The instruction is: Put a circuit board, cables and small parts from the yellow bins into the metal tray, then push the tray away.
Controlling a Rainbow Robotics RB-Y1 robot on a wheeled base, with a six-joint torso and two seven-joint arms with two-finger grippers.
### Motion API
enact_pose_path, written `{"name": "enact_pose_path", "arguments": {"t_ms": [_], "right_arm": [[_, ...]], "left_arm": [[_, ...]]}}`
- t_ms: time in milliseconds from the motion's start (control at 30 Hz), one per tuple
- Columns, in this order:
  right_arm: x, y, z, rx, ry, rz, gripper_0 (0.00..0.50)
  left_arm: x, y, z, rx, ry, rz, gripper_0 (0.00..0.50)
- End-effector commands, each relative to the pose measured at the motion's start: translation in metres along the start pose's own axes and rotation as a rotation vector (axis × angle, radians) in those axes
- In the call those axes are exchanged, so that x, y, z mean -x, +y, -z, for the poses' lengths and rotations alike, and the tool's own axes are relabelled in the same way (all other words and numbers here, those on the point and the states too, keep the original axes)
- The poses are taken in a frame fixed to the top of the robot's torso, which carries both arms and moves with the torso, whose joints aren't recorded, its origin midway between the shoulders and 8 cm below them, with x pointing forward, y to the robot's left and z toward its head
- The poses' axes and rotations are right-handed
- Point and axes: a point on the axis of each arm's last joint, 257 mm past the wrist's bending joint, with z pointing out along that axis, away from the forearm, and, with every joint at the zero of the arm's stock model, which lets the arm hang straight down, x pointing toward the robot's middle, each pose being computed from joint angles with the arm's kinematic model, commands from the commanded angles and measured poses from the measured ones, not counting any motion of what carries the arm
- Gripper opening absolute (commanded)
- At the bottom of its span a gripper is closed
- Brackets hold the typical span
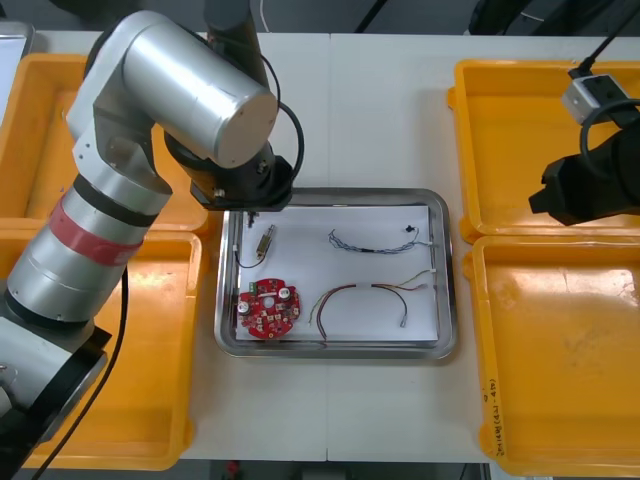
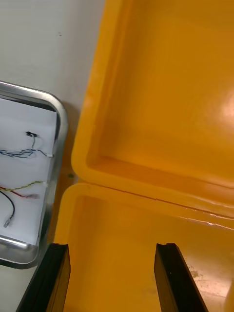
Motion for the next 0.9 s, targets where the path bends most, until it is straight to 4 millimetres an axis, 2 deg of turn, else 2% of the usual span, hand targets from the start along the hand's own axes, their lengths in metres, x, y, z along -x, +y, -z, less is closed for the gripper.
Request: {"name": "enact_pose_path", "arguments": {"t_ms": [33, 167, 433, 733, 867, 900], "right_arm": [[-0.014, -0.048, 0.017, -0.07, -0.024, -0.119, 0.5], [-0.026, -0.066, 0.02, -0.081, -0.022, -0.181, 0.5], [-0.046, -0.086, 0.023, -0.097, -0.007, -0.258, 0.5], [-0.069, -0.088, 0.016, -0.074, 0.022, -0.325, 0.5], [-0.072, -0.09, 0.017, -0.082, 0.019, -0.33, 0.5], [-0.073, -0.09, 0.018, -0.083, 0.02, -0.331, 0.5]], "left_arm": [[-0.011, -0.038, -0.009, -0.048, -0.019, 0.007, 0.002], [-0.012, -0.051, -0.026, -0.044, -0.03, -0.003, 0.002], [-0.018, -0.065, -0.053, -0.047, -0.025, -0.01, 0.001], [-0.028, -0.07, -0.061, -0.038, -0.016, -0.029, 0.007], [-0.031, -0.069, -0.063, -0.035, -0.01, -0.024, 0.108], [-0.031, -0.067, -0.064, -0.034, -0.009, -0.018, 0.117]]}}
